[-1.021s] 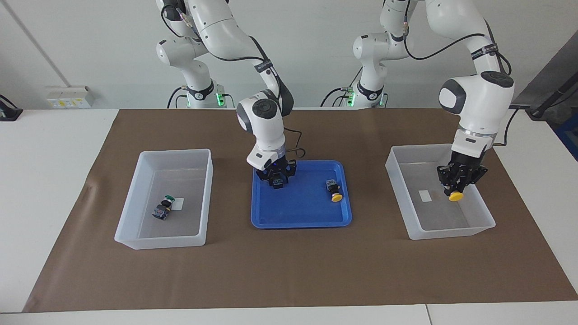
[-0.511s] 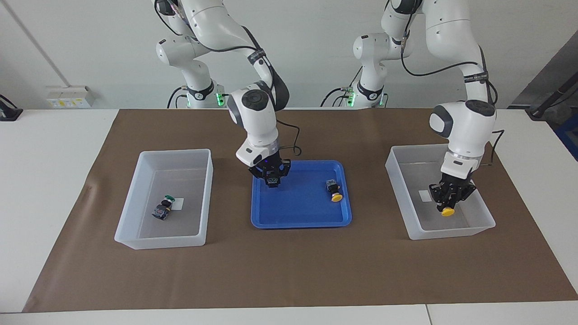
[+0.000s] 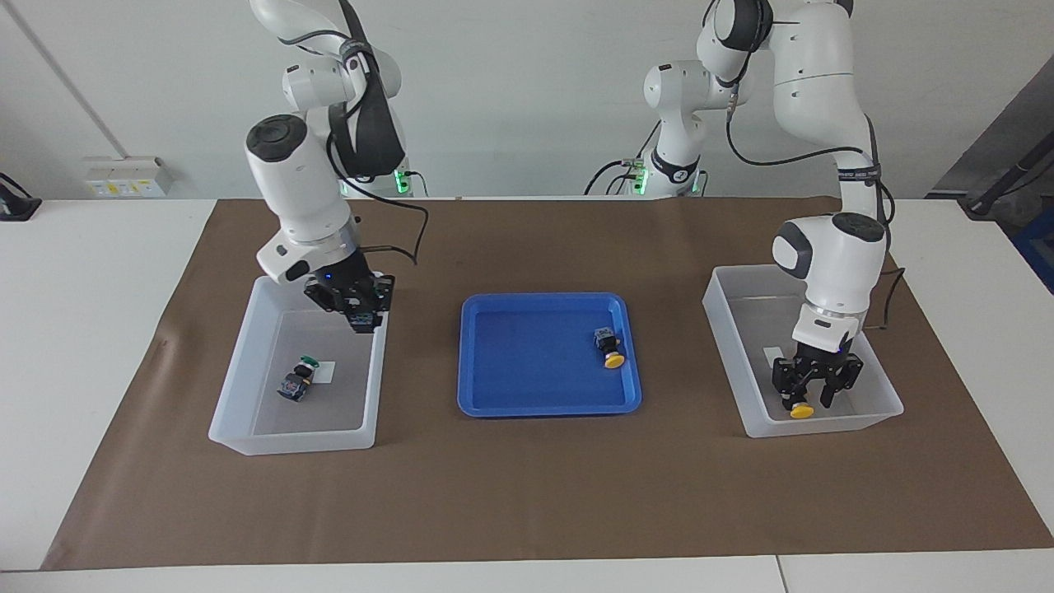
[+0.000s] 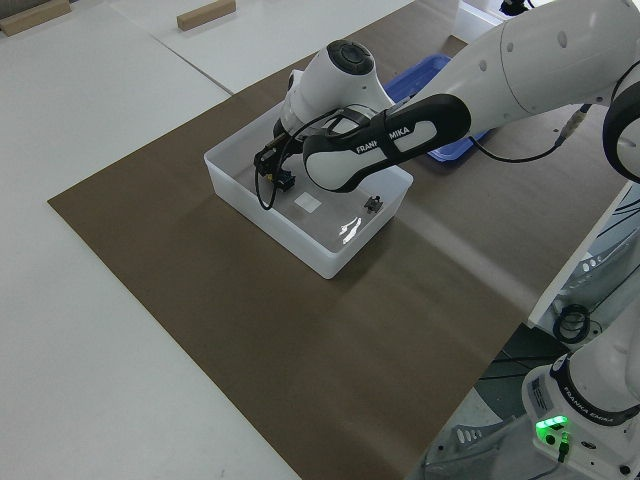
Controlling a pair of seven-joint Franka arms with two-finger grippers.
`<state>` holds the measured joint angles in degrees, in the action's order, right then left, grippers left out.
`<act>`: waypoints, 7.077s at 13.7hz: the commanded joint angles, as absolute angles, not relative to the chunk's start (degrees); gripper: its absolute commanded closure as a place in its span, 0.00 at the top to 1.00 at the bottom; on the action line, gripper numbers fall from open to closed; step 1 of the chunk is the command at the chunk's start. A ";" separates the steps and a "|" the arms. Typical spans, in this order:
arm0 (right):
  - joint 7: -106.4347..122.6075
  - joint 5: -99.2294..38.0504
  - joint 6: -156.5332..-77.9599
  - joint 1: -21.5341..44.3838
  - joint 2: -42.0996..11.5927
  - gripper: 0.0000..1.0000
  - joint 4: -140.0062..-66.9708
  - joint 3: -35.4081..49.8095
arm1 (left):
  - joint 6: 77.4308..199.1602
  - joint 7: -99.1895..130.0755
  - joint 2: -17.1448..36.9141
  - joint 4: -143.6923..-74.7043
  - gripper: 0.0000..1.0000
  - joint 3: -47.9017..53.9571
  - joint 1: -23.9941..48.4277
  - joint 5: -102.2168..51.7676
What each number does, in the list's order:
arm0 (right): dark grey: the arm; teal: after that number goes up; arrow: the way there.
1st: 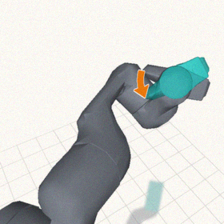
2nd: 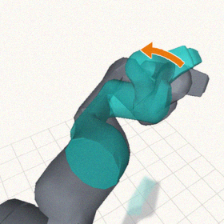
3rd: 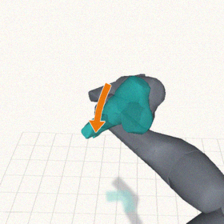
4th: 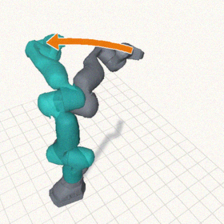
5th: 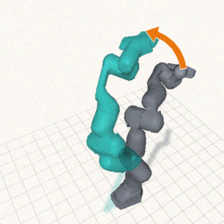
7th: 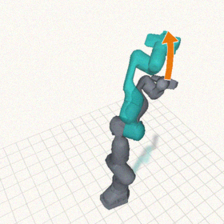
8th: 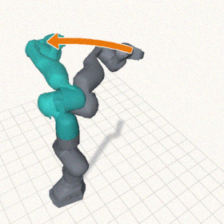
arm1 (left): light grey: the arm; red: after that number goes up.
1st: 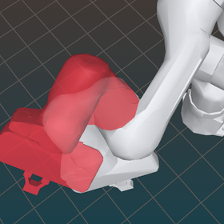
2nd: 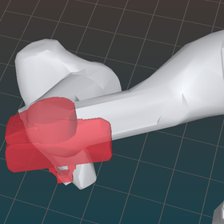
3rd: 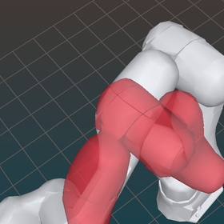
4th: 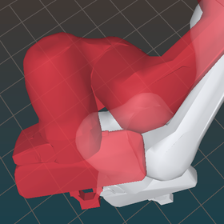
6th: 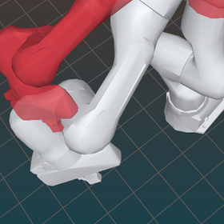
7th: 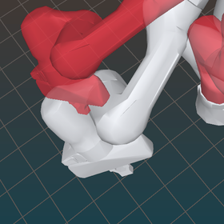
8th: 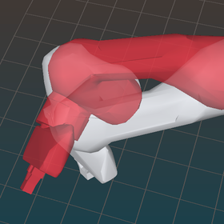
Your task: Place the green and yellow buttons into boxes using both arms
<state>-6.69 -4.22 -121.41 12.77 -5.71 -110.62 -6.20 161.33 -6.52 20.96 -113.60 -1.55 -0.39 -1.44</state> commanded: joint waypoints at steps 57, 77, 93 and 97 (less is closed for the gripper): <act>-2.81 0.97 -90.62 3.25 4.04 1.00 -93.78 -5.01 | 137.45 -7.10 4.64 -122.34 0.00 -1.58 1.14 -0.79; -2.81 0.97 -90.62 3.25 4.04 1.00 -93.78 -5.01 | 131.76 -12.14 0.37 -118.83 1.00 -1.23 0.26 -1.14; -2.81 0.97 -90.62 3.25 4.04 1.00 -93.78 -5.01 | 89.64 -4.57 -0.77 -88.21 1.00 -1.05 5.89 -1.14; -2.81 0.97 -90.70 3.25 4.04 1.00 -93.78 -5.01 | 95.00 -4.75 -5.35 -97.45 1.00 -1.05 5.89 -1.14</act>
<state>-2.27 1.15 -90.00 3.86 2.52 -92.00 -5.69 91.23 -5.54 -0.86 -90.20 -0.87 5.72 -1.35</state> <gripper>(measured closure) 0.000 0.000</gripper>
